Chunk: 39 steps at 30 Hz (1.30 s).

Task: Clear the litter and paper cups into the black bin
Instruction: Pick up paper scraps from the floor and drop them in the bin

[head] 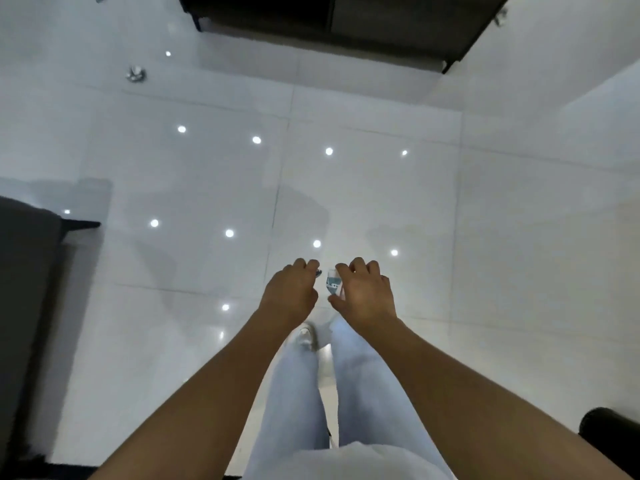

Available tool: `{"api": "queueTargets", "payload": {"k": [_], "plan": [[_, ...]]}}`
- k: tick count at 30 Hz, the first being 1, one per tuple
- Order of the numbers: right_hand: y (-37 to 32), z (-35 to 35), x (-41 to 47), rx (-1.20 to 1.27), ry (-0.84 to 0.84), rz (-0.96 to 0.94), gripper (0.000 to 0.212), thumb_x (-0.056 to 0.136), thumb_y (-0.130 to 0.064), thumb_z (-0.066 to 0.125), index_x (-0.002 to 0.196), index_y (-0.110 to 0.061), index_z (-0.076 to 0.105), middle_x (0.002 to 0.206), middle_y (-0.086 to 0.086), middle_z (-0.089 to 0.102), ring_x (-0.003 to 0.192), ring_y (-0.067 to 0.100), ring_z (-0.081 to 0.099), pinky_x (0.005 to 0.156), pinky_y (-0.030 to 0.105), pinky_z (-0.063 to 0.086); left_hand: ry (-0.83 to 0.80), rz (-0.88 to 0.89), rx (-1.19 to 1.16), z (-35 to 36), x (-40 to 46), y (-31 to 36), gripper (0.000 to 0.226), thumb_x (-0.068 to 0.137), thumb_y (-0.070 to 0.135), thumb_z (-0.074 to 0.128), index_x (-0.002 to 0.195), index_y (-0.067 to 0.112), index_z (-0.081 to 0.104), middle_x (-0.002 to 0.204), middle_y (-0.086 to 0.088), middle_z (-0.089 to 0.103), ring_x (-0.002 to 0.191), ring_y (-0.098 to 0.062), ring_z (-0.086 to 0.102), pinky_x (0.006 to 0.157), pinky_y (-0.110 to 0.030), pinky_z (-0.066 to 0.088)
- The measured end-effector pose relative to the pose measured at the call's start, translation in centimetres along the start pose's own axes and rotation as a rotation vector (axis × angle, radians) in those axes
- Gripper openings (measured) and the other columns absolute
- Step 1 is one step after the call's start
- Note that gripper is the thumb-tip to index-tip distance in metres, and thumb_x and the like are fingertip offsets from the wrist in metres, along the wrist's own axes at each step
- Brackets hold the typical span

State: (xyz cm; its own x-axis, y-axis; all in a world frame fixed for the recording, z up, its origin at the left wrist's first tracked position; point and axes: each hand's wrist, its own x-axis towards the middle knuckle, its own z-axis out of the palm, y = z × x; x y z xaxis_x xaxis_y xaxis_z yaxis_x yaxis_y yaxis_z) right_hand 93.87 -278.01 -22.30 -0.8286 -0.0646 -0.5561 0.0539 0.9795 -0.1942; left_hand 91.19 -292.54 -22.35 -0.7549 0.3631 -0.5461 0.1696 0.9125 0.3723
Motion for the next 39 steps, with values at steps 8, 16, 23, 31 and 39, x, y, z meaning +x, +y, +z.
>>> {"api": "queueTargets", "payload": {"k": [8, 16, 23, 31, 39], "plan": [[9.6, -1.6, -12.5, 0.225, 0.157, 0.387, 0.044, 0.089, -0.042, 0.058, 0.126, -0.021, 0.048, 0.12, 0.004, 0.048, 0.111, 0.025, 0.044, 0.082, 0.035, 0.042, -0.095, 0.341, 0.26, -0.1, -3.4, 14.2, 0.039, 0.092, 0.008, 0.044, 0.131, 0.012, 0.044, 0.12, -0.009, 0.053, 0.102, -0.027, 0.056, 0.081, -0.033, 0.045], [23.6, 1.0, -23.5, 0.415, 0.263, 0.633, 0.045, 0.088, -0.043, 0.058, 0.127, -0.022, 0.048, 0.121, 0.003, 0.049, 0.111, 0.025, 0.043, 0.082, 0.034, 0.041, -0.22, 0.606, 0.418, 7.2, -4.3, 31.6, 0.038, 0.094, 0.008, 0.042, 0.132, 0.011, 0.044, 0.12, -0.01, 0.051, 0.104, -0.026, 0.055, 0.079, -0.03, 0.043], [39.3, 5.4, -33.3, 0.542, 0.294, 0.831, 0.047, 0.089, -0.044, 0.058, 0.129, -0.023, 0.047, 0.122, 0.002, 0.048, 0.113, 0.023, 0.042, 0.084, 0.034, 0.042, -0.313, 0.701, 0.477, 17.3, -4.8, 48.8, 0.037, 0.096, 0.009, 0.042, 0.133, 0.011, 0.043, 0.12, -0.009, 0.051, 0.104, -0.024, 0.055, 0.078, -0.029, 0.043], [52.5, 9.3, -42.4, 0.687, 0.289, 1.015, 0.045, 0.09, -0.045, 0.057, 0.128, -0.023, 0.046, 0.122, 0.004, 0.047, 0.114, 0.023, 0.041, 0.084, 0.036, 0.046, -0.416, 0.812, 0.579, 26.4, -5.5, 64.3, 0.038, 0.096, 0.011, 0.044, 0.133, 0.01, 0.042, 0.123, -0.01, 0.051, 0.107, -0.025, 0.055, 0.084, -0.032, 0.047], [61.9, 11.6, -47.8, 0.802, 0.35, 1.192, 0.048, 0.088, -0.045, 0.06, 0.128, -0.022, 0.048, 0.123, 0.004, 0.048, 0.114, 0.024, 0.042, 0.085, 0.037, 0.048, -0.503, 0.861, 0.679, 31.8, -4.6, 75.8, 0.038, 0.094, 0.009, 0.046, 0.132, 0.009, 0.044, 0.123, -0.011, 0.05, 0.106, -0.029, 0.055, 0.087, -0.035, 0.048]]}}
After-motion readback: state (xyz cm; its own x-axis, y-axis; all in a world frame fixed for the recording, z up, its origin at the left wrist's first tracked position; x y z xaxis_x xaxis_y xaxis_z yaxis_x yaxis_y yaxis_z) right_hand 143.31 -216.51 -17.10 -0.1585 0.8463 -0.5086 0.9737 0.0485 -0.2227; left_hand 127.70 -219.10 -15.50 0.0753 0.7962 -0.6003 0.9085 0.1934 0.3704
